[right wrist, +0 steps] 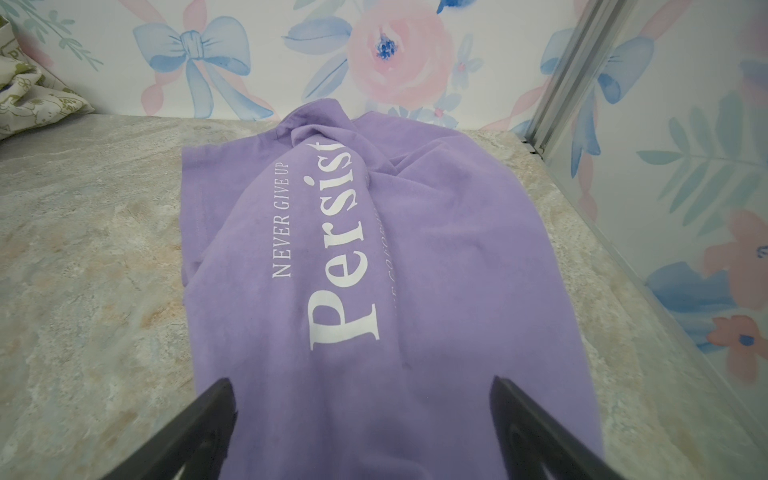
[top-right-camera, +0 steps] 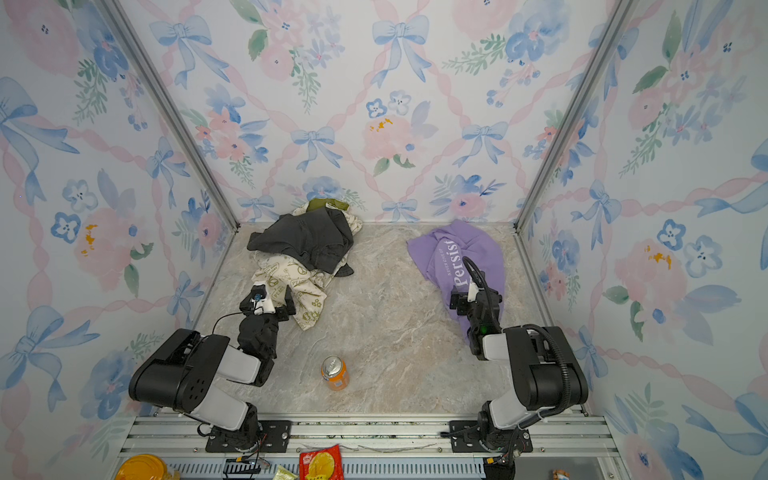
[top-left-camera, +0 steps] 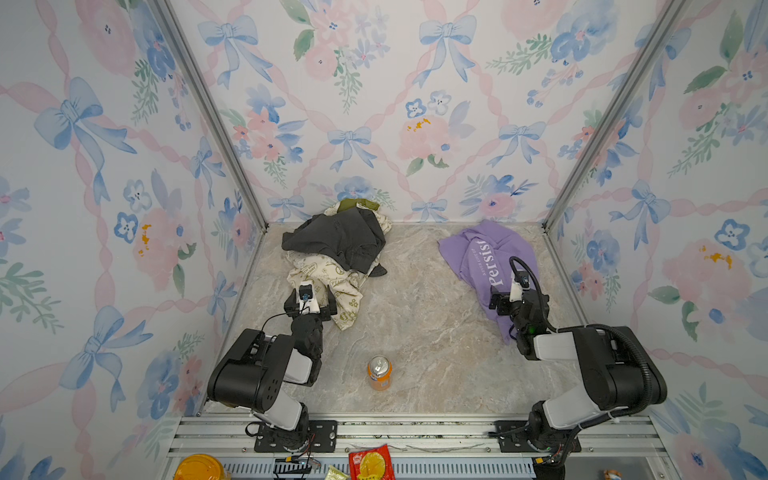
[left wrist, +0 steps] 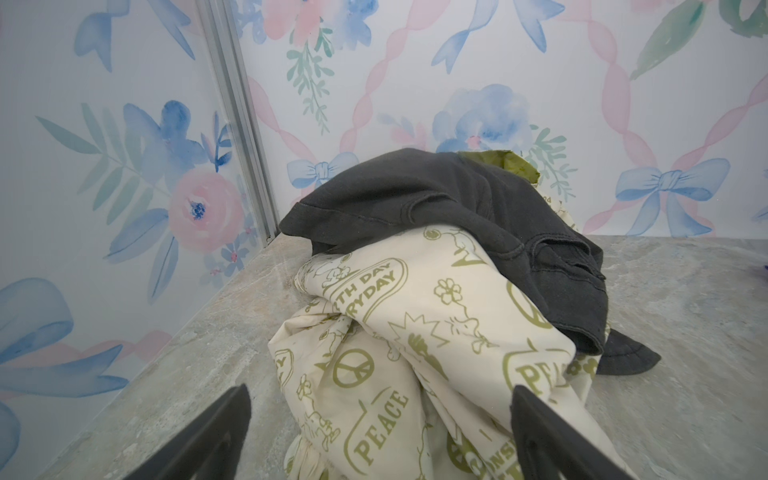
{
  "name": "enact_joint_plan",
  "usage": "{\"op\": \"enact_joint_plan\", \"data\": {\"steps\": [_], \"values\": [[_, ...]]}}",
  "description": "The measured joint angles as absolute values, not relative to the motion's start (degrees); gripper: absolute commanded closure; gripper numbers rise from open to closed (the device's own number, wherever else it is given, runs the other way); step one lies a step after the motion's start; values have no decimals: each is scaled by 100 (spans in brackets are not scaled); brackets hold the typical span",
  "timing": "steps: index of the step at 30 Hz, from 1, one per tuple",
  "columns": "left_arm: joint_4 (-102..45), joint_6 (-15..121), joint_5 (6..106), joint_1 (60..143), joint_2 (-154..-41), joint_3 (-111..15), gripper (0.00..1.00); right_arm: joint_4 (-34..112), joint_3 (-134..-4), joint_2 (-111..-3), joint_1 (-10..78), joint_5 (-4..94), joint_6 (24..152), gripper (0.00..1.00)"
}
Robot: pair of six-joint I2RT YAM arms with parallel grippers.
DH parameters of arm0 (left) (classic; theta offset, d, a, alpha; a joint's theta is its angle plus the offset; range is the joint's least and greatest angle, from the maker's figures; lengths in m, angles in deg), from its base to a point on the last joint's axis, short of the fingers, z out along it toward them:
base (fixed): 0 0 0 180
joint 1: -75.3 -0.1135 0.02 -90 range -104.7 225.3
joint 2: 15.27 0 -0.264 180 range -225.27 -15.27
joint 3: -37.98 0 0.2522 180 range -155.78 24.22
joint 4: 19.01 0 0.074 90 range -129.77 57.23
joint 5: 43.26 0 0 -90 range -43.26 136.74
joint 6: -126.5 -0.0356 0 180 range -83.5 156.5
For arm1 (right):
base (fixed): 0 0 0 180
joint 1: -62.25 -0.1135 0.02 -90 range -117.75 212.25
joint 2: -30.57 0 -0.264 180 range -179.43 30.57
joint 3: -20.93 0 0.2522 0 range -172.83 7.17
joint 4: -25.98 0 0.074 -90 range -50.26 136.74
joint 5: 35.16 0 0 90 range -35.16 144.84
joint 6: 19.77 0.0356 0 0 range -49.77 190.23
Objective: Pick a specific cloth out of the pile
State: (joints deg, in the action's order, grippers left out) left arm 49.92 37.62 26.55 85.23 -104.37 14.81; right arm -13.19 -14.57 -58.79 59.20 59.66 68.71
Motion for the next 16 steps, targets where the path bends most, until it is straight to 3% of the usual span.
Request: {"op": "enact_joint_plan", "data": {"steps": [16], "values": [[4660,3865,2751,8381,-10437,1444,2,-1269,-1457,-5879,5922,5953,6874,3]]}}
